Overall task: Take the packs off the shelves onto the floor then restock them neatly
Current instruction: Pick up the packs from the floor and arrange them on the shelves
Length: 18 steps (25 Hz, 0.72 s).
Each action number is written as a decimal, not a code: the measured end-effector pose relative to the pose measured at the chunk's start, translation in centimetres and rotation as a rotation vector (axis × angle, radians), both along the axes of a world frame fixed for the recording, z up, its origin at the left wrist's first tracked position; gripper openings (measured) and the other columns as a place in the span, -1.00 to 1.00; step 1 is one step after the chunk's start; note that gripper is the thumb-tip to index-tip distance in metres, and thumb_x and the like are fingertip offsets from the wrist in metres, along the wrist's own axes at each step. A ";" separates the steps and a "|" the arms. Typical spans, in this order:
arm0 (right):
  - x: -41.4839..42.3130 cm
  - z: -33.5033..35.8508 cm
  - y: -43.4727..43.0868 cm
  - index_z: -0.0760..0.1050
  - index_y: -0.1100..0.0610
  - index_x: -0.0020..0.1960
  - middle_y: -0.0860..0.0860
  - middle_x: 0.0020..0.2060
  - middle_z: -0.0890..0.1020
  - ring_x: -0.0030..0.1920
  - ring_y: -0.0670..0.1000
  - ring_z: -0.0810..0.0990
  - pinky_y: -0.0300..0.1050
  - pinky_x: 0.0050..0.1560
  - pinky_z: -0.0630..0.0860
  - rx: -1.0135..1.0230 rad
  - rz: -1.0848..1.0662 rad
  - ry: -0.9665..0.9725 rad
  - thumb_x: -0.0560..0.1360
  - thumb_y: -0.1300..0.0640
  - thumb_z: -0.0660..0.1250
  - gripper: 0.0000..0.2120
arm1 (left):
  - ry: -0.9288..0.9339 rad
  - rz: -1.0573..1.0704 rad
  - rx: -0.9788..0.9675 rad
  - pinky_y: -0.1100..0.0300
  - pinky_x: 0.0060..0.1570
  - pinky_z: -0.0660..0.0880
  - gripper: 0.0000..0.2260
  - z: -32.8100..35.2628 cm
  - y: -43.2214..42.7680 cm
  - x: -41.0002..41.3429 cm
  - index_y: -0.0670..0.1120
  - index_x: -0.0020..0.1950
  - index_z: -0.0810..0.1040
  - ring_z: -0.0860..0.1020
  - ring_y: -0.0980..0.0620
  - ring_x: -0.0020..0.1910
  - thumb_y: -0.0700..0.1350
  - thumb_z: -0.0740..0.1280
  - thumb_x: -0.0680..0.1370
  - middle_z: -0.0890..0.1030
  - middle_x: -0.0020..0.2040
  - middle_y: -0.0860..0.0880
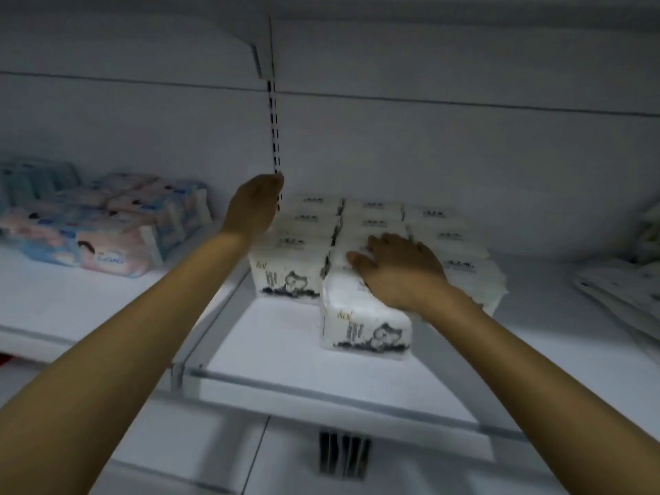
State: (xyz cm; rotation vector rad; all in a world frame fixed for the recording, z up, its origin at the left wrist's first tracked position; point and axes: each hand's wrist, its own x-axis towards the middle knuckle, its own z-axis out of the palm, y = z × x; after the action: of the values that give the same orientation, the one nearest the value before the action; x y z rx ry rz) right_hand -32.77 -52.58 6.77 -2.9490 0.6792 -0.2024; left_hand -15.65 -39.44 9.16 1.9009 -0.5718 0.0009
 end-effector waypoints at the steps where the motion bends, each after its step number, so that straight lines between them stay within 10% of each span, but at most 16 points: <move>1: -0.1 0.1 0.1 0.44 0.09 0.21 0.09 0.16 0.53 0.13 0.13 0.49 0.03 0.16 0.37 -0.019 -0.012 -0.020 0.59 -0.24 -0.06 -0.49 | -0.040 -0.028 0.014 0.35 0.16 0.24 -0.64 -0.3 0.6 -1.1 -0.08 0.40 0.44 0.38 0.00 0.39 0.02 0.12 0.66 0.44 0.41 -0.03; 10: -1.2 2.4 3.4 0.44 0.06 0.31 0.08 0.16 0.57 0.13 0.16 0.53 -0.01 0.06 0.44 -0.108 0.178 -0.324 0.59 -0.20 0.11 -0.55 | -0.723 -0.055 0.449 -0.09 0.39 0.28 -0.43 -4.4 9.6 -7.8 -0.14 0.50 0.25 0.28 -0.11 0.46 0.13 0.13 0.57 0.34 0.47 -0.12; 18: 1.9 2.6 12.5 0.42 0.02 0.33 0.03 0.19 0.58 0.18 0.11 0.52 -0.01 0.08 0.45 -0.137 0.422 -0.426 0.57 -0.20 0.13 -0.56 | -0.760 -0.014 0.622 -0.05 0.38 0.30 -0.42 -5.2 15.9 -4.8 -0.09 0.49 0.30 0.31 -0.08 0.45 0.18 0.09 0.54 0.37 0.46 -0.07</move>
State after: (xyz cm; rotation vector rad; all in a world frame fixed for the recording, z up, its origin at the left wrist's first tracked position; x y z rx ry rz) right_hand -30.91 -40.04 9.34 -2.9333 -0.0139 -0.8259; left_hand -20.44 -23.54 4.00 2.4889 -1.1971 0.6224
